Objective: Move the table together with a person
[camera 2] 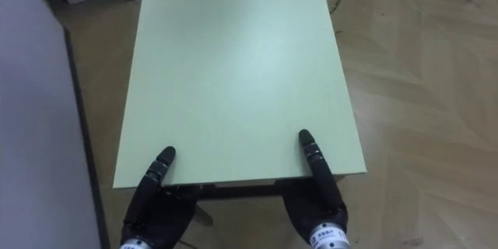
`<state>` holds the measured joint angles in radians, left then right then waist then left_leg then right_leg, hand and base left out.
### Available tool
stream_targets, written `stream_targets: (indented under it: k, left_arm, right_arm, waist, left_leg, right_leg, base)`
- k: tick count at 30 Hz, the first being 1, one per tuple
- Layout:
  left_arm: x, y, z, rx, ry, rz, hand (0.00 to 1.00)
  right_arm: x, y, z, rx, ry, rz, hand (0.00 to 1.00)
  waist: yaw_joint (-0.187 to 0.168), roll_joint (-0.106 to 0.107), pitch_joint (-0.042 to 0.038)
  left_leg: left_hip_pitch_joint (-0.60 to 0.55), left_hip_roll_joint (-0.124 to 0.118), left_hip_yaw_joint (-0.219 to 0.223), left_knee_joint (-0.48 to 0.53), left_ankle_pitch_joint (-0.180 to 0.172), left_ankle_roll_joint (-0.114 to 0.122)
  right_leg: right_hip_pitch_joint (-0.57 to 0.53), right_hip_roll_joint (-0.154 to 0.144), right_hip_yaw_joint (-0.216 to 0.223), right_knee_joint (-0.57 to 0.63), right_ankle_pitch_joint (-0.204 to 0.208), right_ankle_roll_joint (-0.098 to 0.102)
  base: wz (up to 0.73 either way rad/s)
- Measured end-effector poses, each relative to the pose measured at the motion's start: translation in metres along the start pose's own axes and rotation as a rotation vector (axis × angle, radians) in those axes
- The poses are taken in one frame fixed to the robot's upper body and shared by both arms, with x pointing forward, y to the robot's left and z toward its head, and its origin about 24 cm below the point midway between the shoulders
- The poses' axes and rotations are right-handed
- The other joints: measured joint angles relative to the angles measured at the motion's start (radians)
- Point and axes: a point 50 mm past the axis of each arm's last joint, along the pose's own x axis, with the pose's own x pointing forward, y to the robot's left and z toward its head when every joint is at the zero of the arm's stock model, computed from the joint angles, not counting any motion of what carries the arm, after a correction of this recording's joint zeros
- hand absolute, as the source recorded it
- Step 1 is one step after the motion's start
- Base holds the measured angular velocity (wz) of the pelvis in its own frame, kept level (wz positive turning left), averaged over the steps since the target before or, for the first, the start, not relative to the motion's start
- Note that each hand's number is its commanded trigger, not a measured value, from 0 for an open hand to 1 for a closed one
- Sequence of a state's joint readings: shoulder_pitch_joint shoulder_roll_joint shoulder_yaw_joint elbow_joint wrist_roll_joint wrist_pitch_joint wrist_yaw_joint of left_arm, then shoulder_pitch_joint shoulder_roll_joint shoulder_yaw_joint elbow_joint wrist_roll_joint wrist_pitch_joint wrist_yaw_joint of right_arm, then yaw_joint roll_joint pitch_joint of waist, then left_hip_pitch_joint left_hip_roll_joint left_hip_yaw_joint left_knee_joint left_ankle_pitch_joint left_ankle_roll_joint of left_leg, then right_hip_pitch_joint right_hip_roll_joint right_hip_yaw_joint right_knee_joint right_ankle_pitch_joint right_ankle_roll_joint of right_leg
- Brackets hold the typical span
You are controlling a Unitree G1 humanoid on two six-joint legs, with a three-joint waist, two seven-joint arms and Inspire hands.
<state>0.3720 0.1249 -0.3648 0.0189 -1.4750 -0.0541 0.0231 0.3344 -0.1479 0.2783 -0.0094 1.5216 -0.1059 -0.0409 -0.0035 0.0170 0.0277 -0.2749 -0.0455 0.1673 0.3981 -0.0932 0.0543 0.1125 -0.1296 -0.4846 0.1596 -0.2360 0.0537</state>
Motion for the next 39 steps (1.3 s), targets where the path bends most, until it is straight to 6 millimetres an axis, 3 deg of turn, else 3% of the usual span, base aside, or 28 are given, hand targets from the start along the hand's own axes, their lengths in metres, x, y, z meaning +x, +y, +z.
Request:
stream_targets:
  k: [1,2,3,4,5,6,7,9,11,16,19,21,24,26,33,39]
  left_arm:
    - [0.000,-0.001,0.000,-0.001,0.000,-0.004,1.00]
    - [0.000,-0.002,0.001,-0.002,-0.003,-0.013,1.00]
    - [0.002,-0.004,0.000,0.007,-0.003,-0.017,1.00]
    - [0.002,-0.004,0.000,0.012,-0.006,-0.016,1.00]
    - [0.003,-0.005,0.001,0.020,-0.009,-0.022,1.00]
    - [0.005,-0.008,0.002,0.027,-0.012,-0.032,1.00]
    - [0.006,-0.009,0.002,0.028,-0.013,-0.035,1.00]
    - [0.006,-0.009,0.004,0.033,-0.016,-0.030,1.00]
    - [0.005,-0.007,0.004,0.033,-0.018,-0.026,1.00]
    - [0.005,-0.006,0.004,0.024,-0.022,-0.020,1.00]
    - [0.006,-0.005,0.002,0.018,-0.022,-0.015,1.00]
    - [0.006,-0.005,0.002,0.018,-0.020,-0.014,1.00]
    - [0.006,-0.006,0.004,0.027,-0.025,-0.018,1.00]
    - [0.006,-0.006,0.007,0.033,-0.030,-0.017,1.00]
    - [0.006,-0.003,0.013,0.045,-0.046,0.008,1.00]
    - [0.006,-0.003,0.010,0.045,-0.037,0.015,1.00]
  right_arm:
    - [0.000,0.000,-0.001,0.002,0.003,0.000,1.00]
    - [0.001,0.002,-0.002,0.011,0.006,0.004,1.00]
    - [0.002,0.002,0.001,0.008,0.000,0.006,1.00]
    - [0.002,0.002,0.001,0.008,-0.001,0.005,1.00]
    - [0.002,0.002,-0.001,0.015,-0.002,0.005,1.00]
    - [0.003,0.004,-0.002,0.016,-0.002,0.011,1.00]
    - [0.004,0.005,-0.001,0.016,-0.003,0.014,1.00]
    - [0.003,0.003,-0.001,0.020,-0.003,0.004,1.00]
    - [0.003,0.004,-0.002,0.021,-0.001,0.004,1.00]
    - [0.003,0.004,-0.004,0.021,0.004,0.003,1.00]
    - [0.002,0.002,-0.004,0.017,0.002,-0.001,1.00]
    - [0.001,0.001,-0.004,0.018,0.002,-0.005,1.00]
    - [0.002,0.002,-0.007,0.032,0.006,-0.003,1.00]
    - [0.002,0.002,-0.009,0.042,0.013,-0.006,1.00]
    - [0.000,-0.001,-0.014,0.060,0.030,-0.022,1.00]
    - [-0.001,-0.004,-0.013,0.065,0.024,-0.032,1.00]
  waist:
    - [0.001,0.003,-0.0009]
    - [0.001,0.019,-0.0003]
    - [-0.003,0.040,0.0031]
    - [-0.010,0.040,0.0027]
    - [-0.033,0.038,0.0012]
    - [-0.044,0.035,0.0013]
    - [-0.044,0.036,0.0013]
    - [-0.044,0.041,0.0020]
    - [-0.023,0.040,0.0019]
    - [-0.019,0.040,0.0015]
    - [-0.025,0.031,-0.0011]
    - [-0.031,0.024,-0.0022]
    - [-0.027,0.016,-0.0020]
    - [-0.020,0.015,-0.0015]
    - [-0.018,-0.003,0.0001]
    - [-0.021,-0.006,0.0011]
  left_leg:
    - [0.007,0.029,0.040,0.067,-0.052,0.011]
    - [0.017,0.092,0.077,0.171,-0.143,-0.002]
    - [0.013,0.105,0.070,0.183,-0.184,0.005]
    - [0.018,0.099,0.058,0.171,-0.192,0.017]
    - [0.031,0.069,0.015,0.124,-0.188,0.038]
    - [0.034,0.045,-0.004,0.075,-0.161,0.057]
    - [0.035,0.038,-0.007,0.054,-0.149,0.061]
    - [0.061,0.012,-0.019,-0.003,-0.117,0.070]
    - [0.076,0.004,-0.012,-0.039,-0.102,0.072]
    - [0.077,-0.023,-0.052,-0.055,-0.093,0.084]
    - [0.082,-0.049,-0.103,-0.058,-0.087,0.095]
    - [0.090,-0.073,-0.151,-0.059,-0.082,0.104]
    - [0.096,-0.094,-0.192,-0.062,-0.079,0.108]
    - [0.110,-0.100,-0.211,-0.069,-0.079,0.108]
    - [0.142,-0.110,-0.253,-0.088,-0.079,0.107]
    - [0.146,-0.112,-0.259,-0.096,-0.079,0.107]
  right_leg:
    - [0.007,0.003,-0.012,0.003,-0.001,0.001]
    - [0.008,0.015,-0.039,0.037,-0.017,0.007]
    - [-0.001,0.025,-0.036,0.103,-0.044,0.014]
    - [-0.016,0.025,-0.034,0.135,-0.055,0.012]
    - [-0.046,0.017,0.009,0.180,-0.062,-0.003]
    - [-0.087,0.015,0.094,0.189,-0.072,-0.016]
    - [-0.114,0.014,0.126,0.181,-0.072,-0.016]
    - [-0.177,0.012,0.180,0.179,-0.012,-0.001]
    - [-0.172,0.007,0.168,0.173,0.003,-0.001]
    - [-0.159,-0.010,0.156,0.191,0.007,0.005]
    - [-0.150,-0.017,0.191,0.205,0.005,0.009]
    - [-0.146,-0.019,0.251,0.201,-0.006,0.024]
    - [-0.147,-0.004,0.318,0.150,-0.008,0.027]
    - [-0.144,0.010,0.348,0.128,-0.002,0.026]
    - [-0.072,0.020,0.356,0.077,0.009,0.019]
    - [-0.074,0.029,0.394,0.056,0.015,0.018]
  base:
    - [0.37]
    - [0.44]
    - [0.51]
    - [0.75]
    - [0.81]
    - [0.73]
    - [0.43]
    - [0.30]
    - [0.07]
    - [0.27]
    - [0.54]
    - [0.62]
    - [0.49]
    - [0.34]
    - [0.19]
    - [0.02]
